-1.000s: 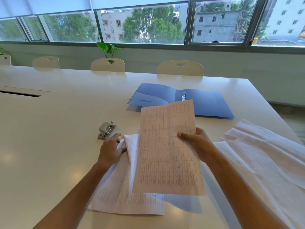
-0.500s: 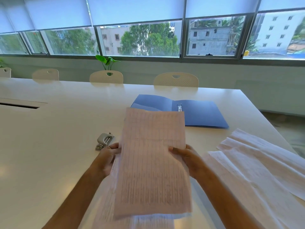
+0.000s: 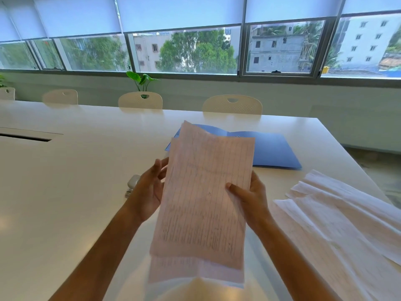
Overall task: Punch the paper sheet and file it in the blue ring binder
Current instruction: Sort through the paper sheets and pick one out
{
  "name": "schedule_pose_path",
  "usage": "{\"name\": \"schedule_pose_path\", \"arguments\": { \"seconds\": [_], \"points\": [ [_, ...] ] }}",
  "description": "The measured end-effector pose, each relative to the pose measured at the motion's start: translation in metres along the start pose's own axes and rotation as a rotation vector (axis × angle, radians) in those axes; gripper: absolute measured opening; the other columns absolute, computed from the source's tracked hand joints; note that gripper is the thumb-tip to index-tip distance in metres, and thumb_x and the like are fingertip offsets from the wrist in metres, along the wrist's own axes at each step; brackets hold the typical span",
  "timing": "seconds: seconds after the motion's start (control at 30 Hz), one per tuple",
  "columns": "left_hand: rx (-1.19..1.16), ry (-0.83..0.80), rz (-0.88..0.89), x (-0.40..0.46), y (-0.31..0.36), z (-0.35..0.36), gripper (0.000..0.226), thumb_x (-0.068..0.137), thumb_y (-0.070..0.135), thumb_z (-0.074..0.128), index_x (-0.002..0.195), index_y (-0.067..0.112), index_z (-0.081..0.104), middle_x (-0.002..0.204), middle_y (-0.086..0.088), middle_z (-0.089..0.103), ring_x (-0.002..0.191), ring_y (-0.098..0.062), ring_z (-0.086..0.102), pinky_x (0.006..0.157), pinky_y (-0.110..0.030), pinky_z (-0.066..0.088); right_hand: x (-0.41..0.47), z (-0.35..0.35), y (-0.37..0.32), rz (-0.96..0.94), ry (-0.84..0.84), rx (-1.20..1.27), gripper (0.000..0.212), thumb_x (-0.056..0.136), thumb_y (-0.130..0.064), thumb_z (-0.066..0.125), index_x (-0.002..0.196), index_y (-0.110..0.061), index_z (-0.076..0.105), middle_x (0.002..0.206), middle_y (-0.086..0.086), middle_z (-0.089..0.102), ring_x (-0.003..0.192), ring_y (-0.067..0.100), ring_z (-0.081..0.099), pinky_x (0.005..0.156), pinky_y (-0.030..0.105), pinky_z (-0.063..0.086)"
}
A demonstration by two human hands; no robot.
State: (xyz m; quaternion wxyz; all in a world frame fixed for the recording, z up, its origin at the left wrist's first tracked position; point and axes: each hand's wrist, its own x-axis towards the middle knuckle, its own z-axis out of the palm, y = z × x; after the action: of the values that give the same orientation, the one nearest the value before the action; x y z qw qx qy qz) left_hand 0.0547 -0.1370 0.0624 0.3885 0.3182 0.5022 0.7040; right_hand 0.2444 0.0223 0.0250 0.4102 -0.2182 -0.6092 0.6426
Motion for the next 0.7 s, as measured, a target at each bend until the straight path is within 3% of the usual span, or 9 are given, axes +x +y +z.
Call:
{"name": "schedule_pose_path", "arguments": {
  "seconds": [0.1, 0.2, 0.3, 0.4, 0.6, 0.7],
  "points": [
    [0.11, 0.005, 0.023, -0.001, 0.006, 0.018, 0.079, 0.064, 0.052, 0.079, 0.129, 0.011, 0.057, 0.124, -0.015, 0.063, 0.113, -0.035, 0.062, 0.089, -0.054, 0.053, 0.009, -0.002, -0.024, -0.166, 0.097, -0.26, 0.059, 0.08, -0.013, 0.074, 0.129, -0.025, 0.042, 0.108, -0.016, 0.057, 0.093, 0.004, 0.063, 0.067, 0.02, 0.055],
    [0.178, 0.093, 0.108, 0.003, 0.01, 0.037, 0.038, 0.081, 0.013, 0.069, 0.118, 0.008, 0.063, 0.113, -0.014, 0.069, 0.104, -0.035, 0.066, 0.087, -0.055, 0.054, 0.015, -0.006, -0.049, -0.256, 0.087, -0.221, 0.075, 0.078, -0.015, 0.077, 0.139, -0.025, 0.035, 0.11, -0.019, 0.056, 0.089, 0.001, 0.067, 0.065, 0.017, 0.057],
    [0.232, 0.134, 0.253, 0.008, 0.019, 0.048, 0.018, 0.083, 0.004, 0.067, 0.1, 0.01, 0.068, 0.1, -0.005, 0.073, 0.095, -0.031, 0.069, 0.084, -0.051, 0.056, 0.018, -0.012, -0.071, -0.334, 0.097, -0.18, 0.037, 0.073, -0.022, 0.078, 0.106, -0.027, 0.061, 0.092, -0.015, 0.07, 0.084, 0.009, 0.071, 0.066, 0.028, 0.06],
    [0.249, 0.074, 0.31, 0.013, 0.023, 0.055, 0.013, 0.08, 0.013, 0.061, 0.091, 0.011, 0.067, 0.093, 0.0, 0.073, 0.09, -0.031, 0.069, 0.078, -0.042, 0.059, 0.018, -0.018, -0.079, -0.338, 0.035, -0.116, 0.012, 0.076, -0.027, 0.068, 0.085, -0.033, 0.062, 0.079, -0.021, 0.072, 0.075, 0.008, 0.071, 0.065, 0.027, 0.06],
    [0.274, 0.057, 0.202, 0.02, -0.001, 0.053, 0.026, 0.061, 0.023, 0.079, 0.087, 0.021, 0.075, 0.096, -0.007, 0.072, 0.098, -0.036, 0.066, 0.086, -0.058, 0.053, 0.016, -0.025, -0.051, -0.199, -0.031, -0.139, 0.018, 0.077, -0.024, 0.075, 0.089, -0.03, 0.063, 0.078, -0.016, 0.071, 0.075, 0.006, 0.07, 0.06, 0.022, 0.056],
    [0.296, 0.077, 0.163, 0.021, -0.01, 0.052, 0.023, 0.067, 0.018, 0.075, 0.091, 0.018, 0.074, 0.095, -0.005, 0.073, 0.096, -0.032, 0.068, 0.088, -0.059, 0.052, 0.016, -0.024, -0.04, -0.166, -0.034, -0.164, 0.014, 0.084, -0.016, 0.071, 0.087, -0.028, 0.064, 0.084, -0.011, 0.07, 0.075, 0.012, 0.07, 0.059, 0.019, 0.055]
  ]
}}
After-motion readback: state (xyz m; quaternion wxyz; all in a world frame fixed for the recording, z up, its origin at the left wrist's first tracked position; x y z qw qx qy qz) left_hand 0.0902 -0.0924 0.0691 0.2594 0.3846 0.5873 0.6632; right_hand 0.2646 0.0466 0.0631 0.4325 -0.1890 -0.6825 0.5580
